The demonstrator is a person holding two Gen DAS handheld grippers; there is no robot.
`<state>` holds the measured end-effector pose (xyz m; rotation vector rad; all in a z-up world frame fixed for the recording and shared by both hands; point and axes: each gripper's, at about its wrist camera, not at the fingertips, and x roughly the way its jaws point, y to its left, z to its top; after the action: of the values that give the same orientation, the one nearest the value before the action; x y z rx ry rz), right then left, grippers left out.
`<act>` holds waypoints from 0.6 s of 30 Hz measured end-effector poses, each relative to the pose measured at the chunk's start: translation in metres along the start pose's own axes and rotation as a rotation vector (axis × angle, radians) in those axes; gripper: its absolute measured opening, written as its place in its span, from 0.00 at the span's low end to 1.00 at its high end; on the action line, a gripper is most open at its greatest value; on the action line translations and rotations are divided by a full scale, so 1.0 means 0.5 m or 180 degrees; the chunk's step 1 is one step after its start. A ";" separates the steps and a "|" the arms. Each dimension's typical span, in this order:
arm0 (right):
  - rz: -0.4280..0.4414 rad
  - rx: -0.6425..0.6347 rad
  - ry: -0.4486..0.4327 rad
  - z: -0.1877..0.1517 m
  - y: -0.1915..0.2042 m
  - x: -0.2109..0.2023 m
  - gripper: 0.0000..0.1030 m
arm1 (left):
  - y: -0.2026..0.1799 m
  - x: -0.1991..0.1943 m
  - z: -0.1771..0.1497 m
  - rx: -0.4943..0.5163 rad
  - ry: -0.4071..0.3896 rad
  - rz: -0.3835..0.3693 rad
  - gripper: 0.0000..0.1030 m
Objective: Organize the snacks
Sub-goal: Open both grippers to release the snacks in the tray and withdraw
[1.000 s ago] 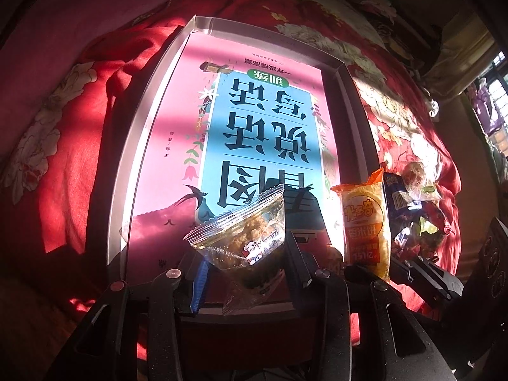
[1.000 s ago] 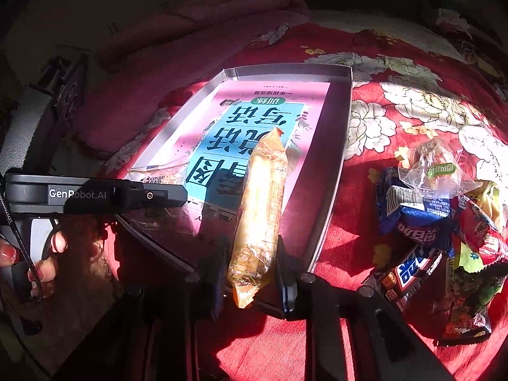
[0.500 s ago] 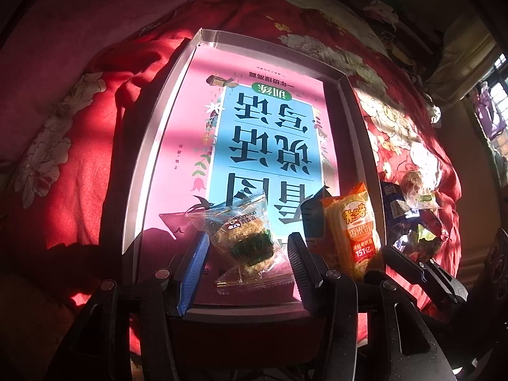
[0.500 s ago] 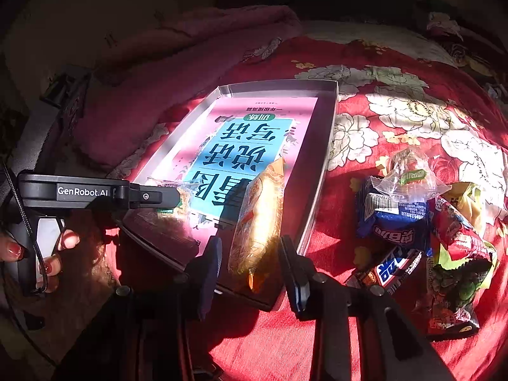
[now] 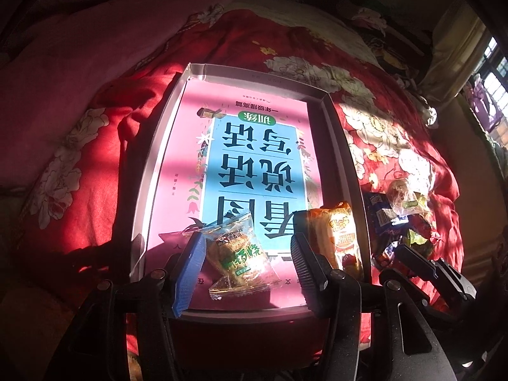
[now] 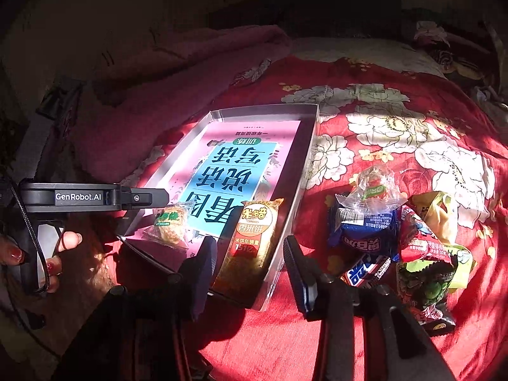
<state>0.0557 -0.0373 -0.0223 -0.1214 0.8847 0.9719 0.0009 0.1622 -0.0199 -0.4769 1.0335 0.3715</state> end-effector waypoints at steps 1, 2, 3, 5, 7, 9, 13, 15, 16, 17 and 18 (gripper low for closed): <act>-0.0003 0.0004 -0.0020 0.000 -0.002 -0.005 0.43 | -0.005 -0.004 0.001 0.0021 -0.0022 0.0018 0.56; -0.0009 0.0011 -0.0037 0.000 -0.004 -0.009 0.44 | -0.010 -0.007 0.001 0.0043 -0.0038 0.0034 0.57; -0.0014 0.0017 -0.0051 0.000 -0.006 -0.013 0.45 | -0.014 -0.010 0.001 0.0065 -0.0052 0.0048 0.57; -0.0017 0.0039 -0.0085 0.000 -0.010 -0.021 0.46 | -0.023 -0.015 0.000 0.0111 -0.0084 0.0069 0.62; -0.0021 0.0061 -0.0113 0.001 -0.015 -0.028 0.46 | -0.032 -0.021 -0.001 0.0142 -0.0113 0.0075 0.63; -0.0037 0.0086 -0.0157 0.001 -0.020 -0.038 0.46 | -0.039 -0.024 -0.002 0.0165 -0.0120 0.0076 0.63; -0.0048 0.0134 -0.0250 0.004 -0.030 -0.056 0.48 | -0.052 -0.029 -0.005 0.0216 -0.0137 0.0083 0.63; -0.0060 0.0162 -0.0293 0.005 -0.037 -0.064 0.50 | -0.058 -0.033 -0.006 0.0239 -0.0150 0.0081 0.63; -0.0059 0.0174 -0.0309 0.005 -0.040 -0.069 0.51 | -0.062 -0.034 -0.006 0.0251 -0.0155 0.0079 0.63; -0.0067 0.0187 -0.0328 0.004 -0.043 -0.073 0.51 | -0.065 -0.036 -0.006 0.0260 -0.0160 0.0077 0.63; -0.0074 0.0199 -0.0341 0.004 -0.045 -0.077 0.51 | -0.068 -0.038 -0.006 0.0269 -0.0167 0.0071 0.63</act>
<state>0.0644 -0.0752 -0.0004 -0.0262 0.8127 0.9196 0.0071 0.1307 0.0021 -0.3782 1.0003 0.3570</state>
